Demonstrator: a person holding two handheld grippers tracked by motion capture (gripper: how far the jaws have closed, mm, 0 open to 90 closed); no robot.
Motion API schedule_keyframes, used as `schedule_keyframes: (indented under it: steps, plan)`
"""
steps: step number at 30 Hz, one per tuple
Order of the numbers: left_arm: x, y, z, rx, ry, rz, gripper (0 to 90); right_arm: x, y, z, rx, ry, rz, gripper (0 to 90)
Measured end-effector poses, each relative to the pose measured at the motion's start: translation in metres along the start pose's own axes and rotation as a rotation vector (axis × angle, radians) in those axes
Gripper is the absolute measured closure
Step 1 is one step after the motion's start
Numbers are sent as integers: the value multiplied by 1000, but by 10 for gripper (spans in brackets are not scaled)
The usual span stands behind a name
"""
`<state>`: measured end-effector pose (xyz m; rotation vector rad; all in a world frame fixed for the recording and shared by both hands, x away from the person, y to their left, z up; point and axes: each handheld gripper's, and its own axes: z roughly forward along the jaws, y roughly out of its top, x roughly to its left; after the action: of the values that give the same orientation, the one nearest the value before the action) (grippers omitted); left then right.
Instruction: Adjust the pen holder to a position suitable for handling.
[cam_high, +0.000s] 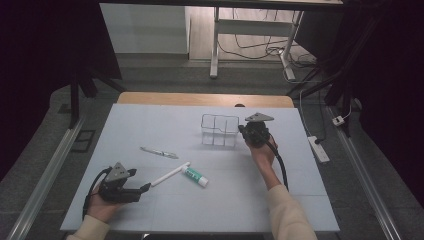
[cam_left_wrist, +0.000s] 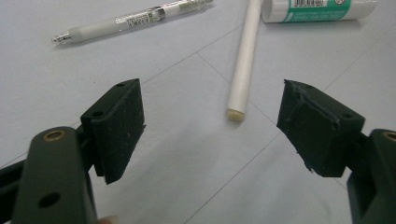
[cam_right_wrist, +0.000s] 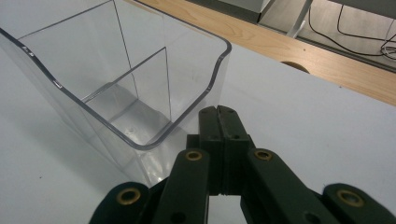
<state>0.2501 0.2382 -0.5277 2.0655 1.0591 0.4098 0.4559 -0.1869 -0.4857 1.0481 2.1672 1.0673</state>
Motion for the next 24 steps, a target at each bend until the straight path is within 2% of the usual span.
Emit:
schedule_keyframes:
  steps: [14, 24]
  plan:
    - [1, 0, 1, 1, 0, -2, 229, 6, 6, 12, 4, 16, 2, 887]
    - [1, 0, 1, 4, 0, 0, 229, 13, 8, 18, 13, 20, -20, 888]
